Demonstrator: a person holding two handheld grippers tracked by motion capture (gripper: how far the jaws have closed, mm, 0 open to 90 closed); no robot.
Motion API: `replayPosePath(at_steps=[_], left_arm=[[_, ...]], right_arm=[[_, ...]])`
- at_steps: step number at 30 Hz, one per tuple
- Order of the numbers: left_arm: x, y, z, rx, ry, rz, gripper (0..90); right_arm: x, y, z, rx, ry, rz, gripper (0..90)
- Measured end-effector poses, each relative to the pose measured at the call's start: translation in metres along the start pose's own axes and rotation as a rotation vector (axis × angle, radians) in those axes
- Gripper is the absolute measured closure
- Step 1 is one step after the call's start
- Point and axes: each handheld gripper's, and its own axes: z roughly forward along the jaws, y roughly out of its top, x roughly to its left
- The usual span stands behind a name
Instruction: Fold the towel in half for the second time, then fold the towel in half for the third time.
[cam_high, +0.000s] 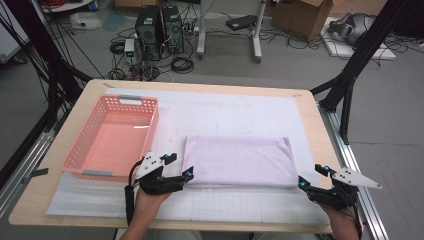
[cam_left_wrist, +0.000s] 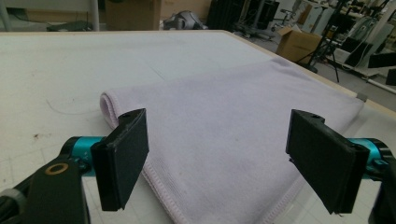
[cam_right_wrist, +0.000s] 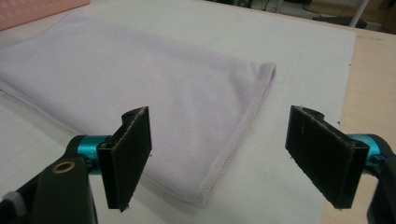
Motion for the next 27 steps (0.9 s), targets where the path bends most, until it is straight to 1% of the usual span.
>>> replayPosePath(at_steps=[5,7,12,14,18,20,24,27], left_arm=[[0.0,-0.001,0.002,0.006,0.014,0.004,23.4],[0.0,-0.001,0.002,0.009,0.024,0.001,23.5],[0.002,-0.002,0.001,0.013,0.032,-0.001,24.0],[0.003,-0.002,0.001,0.014,0.034,-0.008,24.1],[0.003,-0.003,-0.001,0.019,0.04,-0.01,24.5],[0.004,-0.004,-0.001,0.027,0.037,-0.012,24.7],[0.005,-0.006,-0.003,0.043,0.045,-0.02,25.4],[0.006,-0.007,-0.004,0.053,0.055,-0.022,26.3]], right_arm=[[-0.001,-0.002,-0.002,0.01,-0.001,-0.005,21.1],[-0.003,-0.003,-0.003,0.008,-0.005,0.003,21.1],[-0.004,-0.004,-0.002,0.009,-0.01,0.011,21.1],[-0.004,-0.003,-0.001,0.012,-0.009,0.014,21.1],[-0.001,-0.001,0.003,0.015,-0.002,0.002,21.2],[0.001,0.001,0.006,0.017,0.007,0.012,21.2],[0.004,0.003,0.013,0.025,0.025,0.011,21.2],[0.007,0.007,0.021,0.036,0.055,0.005,21.2]])
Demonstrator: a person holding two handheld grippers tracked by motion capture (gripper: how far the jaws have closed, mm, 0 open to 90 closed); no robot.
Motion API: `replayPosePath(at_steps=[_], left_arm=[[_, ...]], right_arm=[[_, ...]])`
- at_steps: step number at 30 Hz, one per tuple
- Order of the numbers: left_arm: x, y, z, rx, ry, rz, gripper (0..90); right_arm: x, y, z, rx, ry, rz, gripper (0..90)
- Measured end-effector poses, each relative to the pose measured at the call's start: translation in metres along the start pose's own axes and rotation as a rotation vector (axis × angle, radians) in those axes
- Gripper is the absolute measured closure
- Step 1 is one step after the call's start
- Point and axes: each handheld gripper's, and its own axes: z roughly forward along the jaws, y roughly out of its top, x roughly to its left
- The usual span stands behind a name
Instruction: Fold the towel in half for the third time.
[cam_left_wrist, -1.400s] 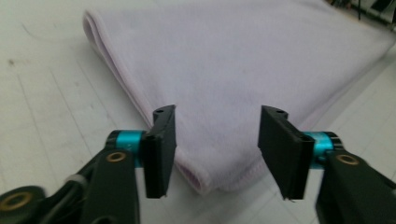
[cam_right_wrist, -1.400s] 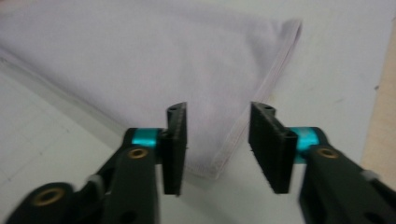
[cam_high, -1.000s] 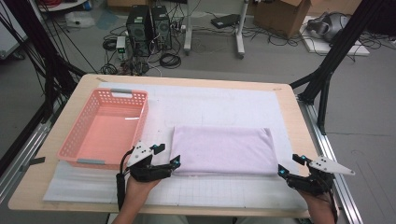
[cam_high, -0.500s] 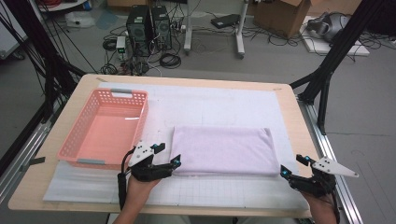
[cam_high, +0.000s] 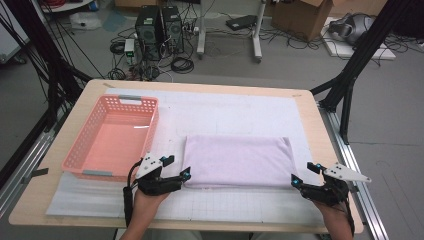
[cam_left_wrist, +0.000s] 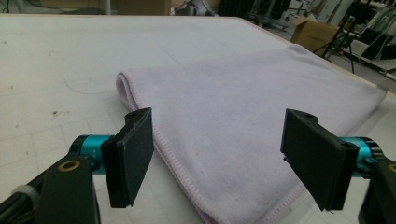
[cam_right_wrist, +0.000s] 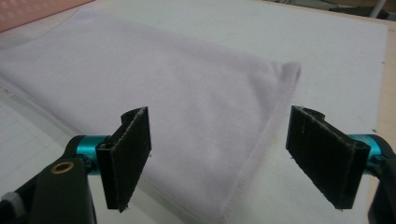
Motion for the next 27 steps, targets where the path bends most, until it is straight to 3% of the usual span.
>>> replayPosePath(at_steps=[3,5,11,18,22,27], left_arm=[[0.0,-0.002,0.0,0.019,0.009,-0.012,26.4],[-0.002,-0.003,0.002,0.031,0.043,-0.013,26.1],[-0.002,-0.005,0.006,0.081,0.032,-0.027,27.8],[0.0,-0.008,0.015,0.157,0.044,-0.059,33.1],[0.002,-0.008,0.019,0.183,0.063,-0.08,35.2],[0.004,-0.009,0.023,0.225,0.066,-0.098,36.5]], right_arm=[[0.003,0.006,0.006,-0.005,0.026,0.006,21.1],[0.005,0.01,0.011,-0.005,0.052,0.006,20.8],[0.012,0.02,0.026,0.022,0.095,-0.009,18.2],[0.022,0.039,0.041,0.011,0.138,-0.038,18.6],[0.028,0.056,0.058,0.003,0.172,-0.041,21.2],[0.035,0.075,0.08,0.035,0.206,-0.057,23.7]])
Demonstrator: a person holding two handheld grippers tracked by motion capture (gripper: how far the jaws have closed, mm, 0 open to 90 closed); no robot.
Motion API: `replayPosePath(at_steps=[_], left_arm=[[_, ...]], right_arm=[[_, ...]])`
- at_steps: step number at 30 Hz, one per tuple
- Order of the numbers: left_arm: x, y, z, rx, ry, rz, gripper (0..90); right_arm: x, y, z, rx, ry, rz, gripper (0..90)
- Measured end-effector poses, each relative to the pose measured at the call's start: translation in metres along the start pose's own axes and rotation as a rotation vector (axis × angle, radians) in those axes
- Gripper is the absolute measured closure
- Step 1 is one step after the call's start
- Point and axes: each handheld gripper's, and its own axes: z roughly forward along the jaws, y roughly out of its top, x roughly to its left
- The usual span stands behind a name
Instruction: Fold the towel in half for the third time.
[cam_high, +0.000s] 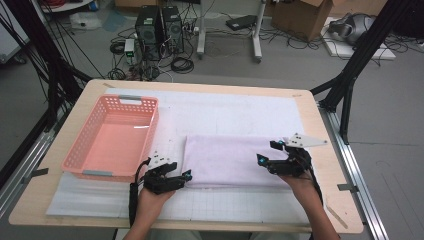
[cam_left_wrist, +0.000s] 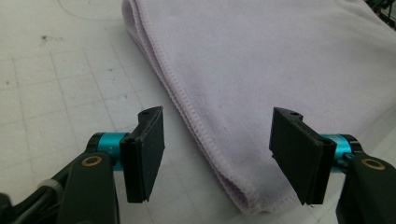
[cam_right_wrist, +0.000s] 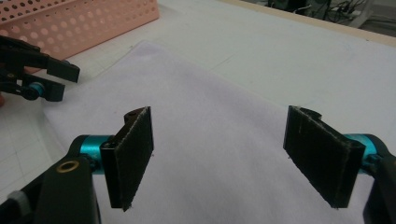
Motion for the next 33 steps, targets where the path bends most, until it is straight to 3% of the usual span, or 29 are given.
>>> replayPosePath(at_steps=[5,9,12,20,25,33], left_arm=[[0.0,0.001,0.004,0.041,-0.003,-0.001,39.7],[-0.001,0.001,0.005,0.048,-0.006,0.008,41.2],[-0.003,0.001,0.006,0.054,-0.021,0.016,48.4],[-0.007,0.001,0.007,0.068,-0.008,0.036,63.0],[-0.008,0.001,0.008,0.073,-0.022,0.006,73.4],[-0.006,0.002,0.008,0.076,-0.032,-0.036,76.7]], right_arm=[[0.001,0.018,0.024,0.03,0.022,-0.011,26.1],[0.004,0.03,0.044,0.065,0.046,-0.026,28.8],[0.008,0.039,0.059,0.089,0.059,-0.04,30.6],[0.018,0.056,0.108,0.153,0.095,-0.085,31.2],[0.026,0.068,0.138,0.205,0.116,-0.11,30.6],[0.036,0.078,0.175,0.253,0.134,-0.14,30.4]])
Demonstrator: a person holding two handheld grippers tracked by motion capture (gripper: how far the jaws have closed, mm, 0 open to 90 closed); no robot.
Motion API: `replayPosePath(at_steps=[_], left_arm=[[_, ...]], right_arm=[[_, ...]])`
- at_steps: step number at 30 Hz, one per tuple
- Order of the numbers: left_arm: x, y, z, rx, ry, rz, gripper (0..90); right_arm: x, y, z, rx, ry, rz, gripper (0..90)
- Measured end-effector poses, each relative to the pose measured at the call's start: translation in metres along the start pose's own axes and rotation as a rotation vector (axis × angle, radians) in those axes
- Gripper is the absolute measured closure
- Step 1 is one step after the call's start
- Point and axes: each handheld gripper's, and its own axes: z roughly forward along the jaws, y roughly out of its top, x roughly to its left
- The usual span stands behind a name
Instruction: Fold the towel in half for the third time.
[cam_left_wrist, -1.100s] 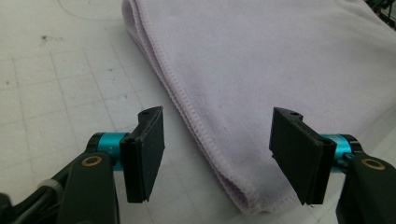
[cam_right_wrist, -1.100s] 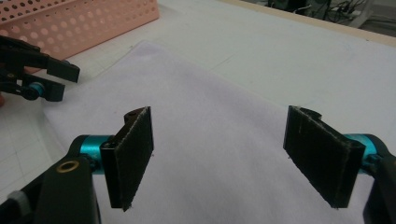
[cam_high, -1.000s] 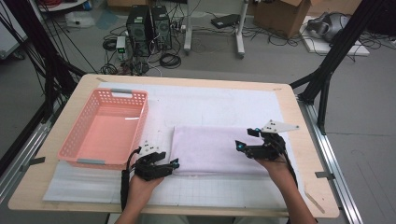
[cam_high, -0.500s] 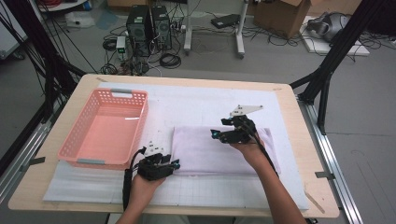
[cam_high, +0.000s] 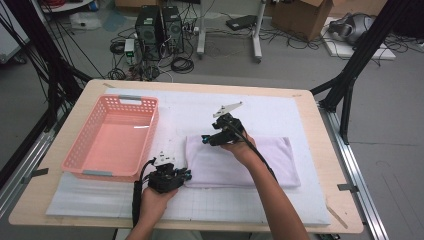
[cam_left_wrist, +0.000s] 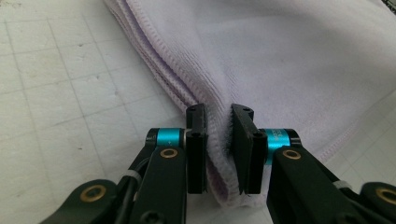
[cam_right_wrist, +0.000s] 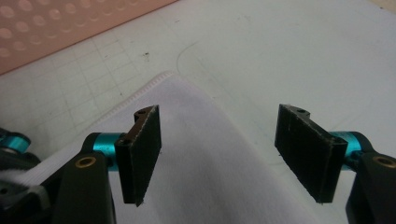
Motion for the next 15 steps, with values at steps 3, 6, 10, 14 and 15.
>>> replayPosePath(at_steps=[3,6,10,14,15], left_arm=[[0.001,-0.001,0.0,-0.005,-0.008,-0.021,77.2],[0.002,-0.001,-0.001,-0.004,-0.013,-0.03,77.6],[0.003,-0.001,-0.001,-0.003,-0.016,-0.042,78.3],[0.005,-0.001,-0.002,-0.004,-0.027,-0.058,79.5],[0.006,-0.001,-0.003,-0.005,-0.031,-0.06,79.7]], right_arm=[[0.0,0.003,0.012,0.034,-0.011,-0.002,30.1],[0.0,0.007,0.025,0.052,0.0,-0.013,35.0],[0.004,0.013,0.043,0.101,0.013,-0.048,41.3],[0.009,0.014,0.06,0.155,0.023,-0.086,52.9],[0.01,0.016,0.061,0.159,0.042,-0.1,57.8]])
